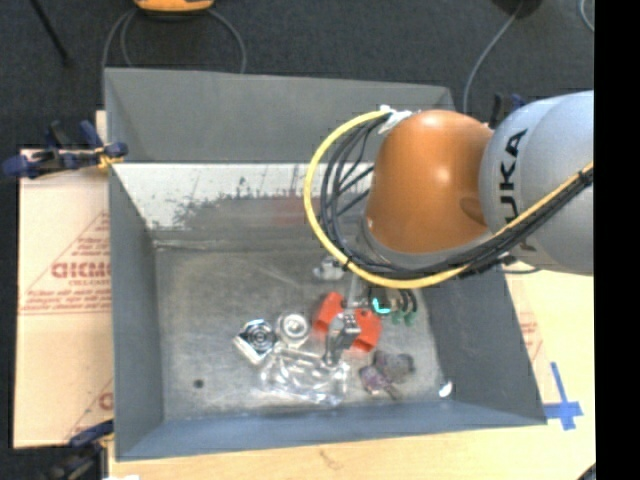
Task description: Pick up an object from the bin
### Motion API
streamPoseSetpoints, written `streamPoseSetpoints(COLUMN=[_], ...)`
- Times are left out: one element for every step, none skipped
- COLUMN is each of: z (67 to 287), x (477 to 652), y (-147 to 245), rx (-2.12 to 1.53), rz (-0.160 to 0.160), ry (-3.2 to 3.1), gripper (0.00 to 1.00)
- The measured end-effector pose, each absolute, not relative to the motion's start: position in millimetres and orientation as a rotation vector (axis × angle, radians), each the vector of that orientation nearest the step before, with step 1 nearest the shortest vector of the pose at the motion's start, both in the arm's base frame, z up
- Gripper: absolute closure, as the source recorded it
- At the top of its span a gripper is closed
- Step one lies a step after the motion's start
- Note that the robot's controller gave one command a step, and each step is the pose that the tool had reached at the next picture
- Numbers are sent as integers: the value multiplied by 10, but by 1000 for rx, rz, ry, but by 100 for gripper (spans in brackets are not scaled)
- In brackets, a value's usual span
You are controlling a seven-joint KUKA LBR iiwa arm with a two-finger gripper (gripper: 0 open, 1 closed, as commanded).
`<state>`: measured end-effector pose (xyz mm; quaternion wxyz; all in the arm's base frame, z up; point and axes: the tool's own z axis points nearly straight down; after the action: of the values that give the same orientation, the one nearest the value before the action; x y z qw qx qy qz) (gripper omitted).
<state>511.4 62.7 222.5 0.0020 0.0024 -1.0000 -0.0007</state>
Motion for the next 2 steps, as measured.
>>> streamPoseSetpoints(z=[1087,723], x=[5324,5530], y=[-74,-255], rx=[129,124], rz=[1,-2], ry=[-3145,-3146], gripper=[0,0])
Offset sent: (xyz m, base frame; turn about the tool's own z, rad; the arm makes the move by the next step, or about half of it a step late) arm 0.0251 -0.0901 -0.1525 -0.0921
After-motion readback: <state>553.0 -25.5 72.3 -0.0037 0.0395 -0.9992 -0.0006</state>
